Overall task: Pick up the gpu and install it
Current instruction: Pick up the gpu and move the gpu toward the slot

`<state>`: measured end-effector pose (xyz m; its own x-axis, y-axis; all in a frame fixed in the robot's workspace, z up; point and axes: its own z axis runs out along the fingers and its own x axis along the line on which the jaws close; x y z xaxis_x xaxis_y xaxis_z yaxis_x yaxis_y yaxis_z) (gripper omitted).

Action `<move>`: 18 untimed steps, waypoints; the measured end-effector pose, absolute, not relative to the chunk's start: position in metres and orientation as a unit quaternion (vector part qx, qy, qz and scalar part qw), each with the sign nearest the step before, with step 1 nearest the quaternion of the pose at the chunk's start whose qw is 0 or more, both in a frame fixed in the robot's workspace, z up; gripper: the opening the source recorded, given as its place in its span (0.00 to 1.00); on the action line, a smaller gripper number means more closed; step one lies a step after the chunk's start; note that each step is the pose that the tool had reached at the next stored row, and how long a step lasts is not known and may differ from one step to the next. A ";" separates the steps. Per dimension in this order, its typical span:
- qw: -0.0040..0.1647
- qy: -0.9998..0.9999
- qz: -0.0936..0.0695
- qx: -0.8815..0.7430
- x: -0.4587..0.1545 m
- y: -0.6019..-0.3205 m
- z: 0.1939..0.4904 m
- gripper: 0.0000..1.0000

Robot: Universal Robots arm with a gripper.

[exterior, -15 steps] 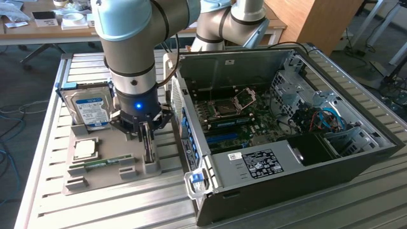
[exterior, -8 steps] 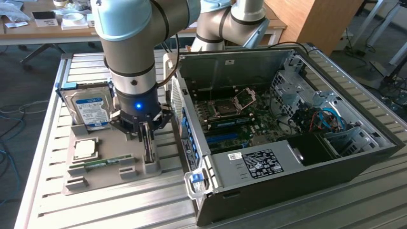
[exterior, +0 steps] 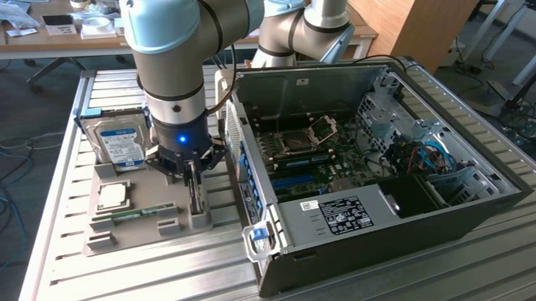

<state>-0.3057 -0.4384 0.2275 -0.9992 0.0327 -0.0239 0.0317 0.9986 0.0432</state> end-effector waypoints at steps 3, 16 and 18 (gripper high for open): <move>0.012 1.000 0.021 0.016 -0.306 -0.438 0.228 0.27; 0.012 1.000 0.021 0.016 -0.306 -0.438 0.228 0.27; 0.012 1.000 0.021 0.016 -0.306 -0.438 0.228 0.27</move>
<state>-0.3057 -0.4384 0.2275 -0.9992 0.0328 -0.0239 0.0317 0.9986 0.0432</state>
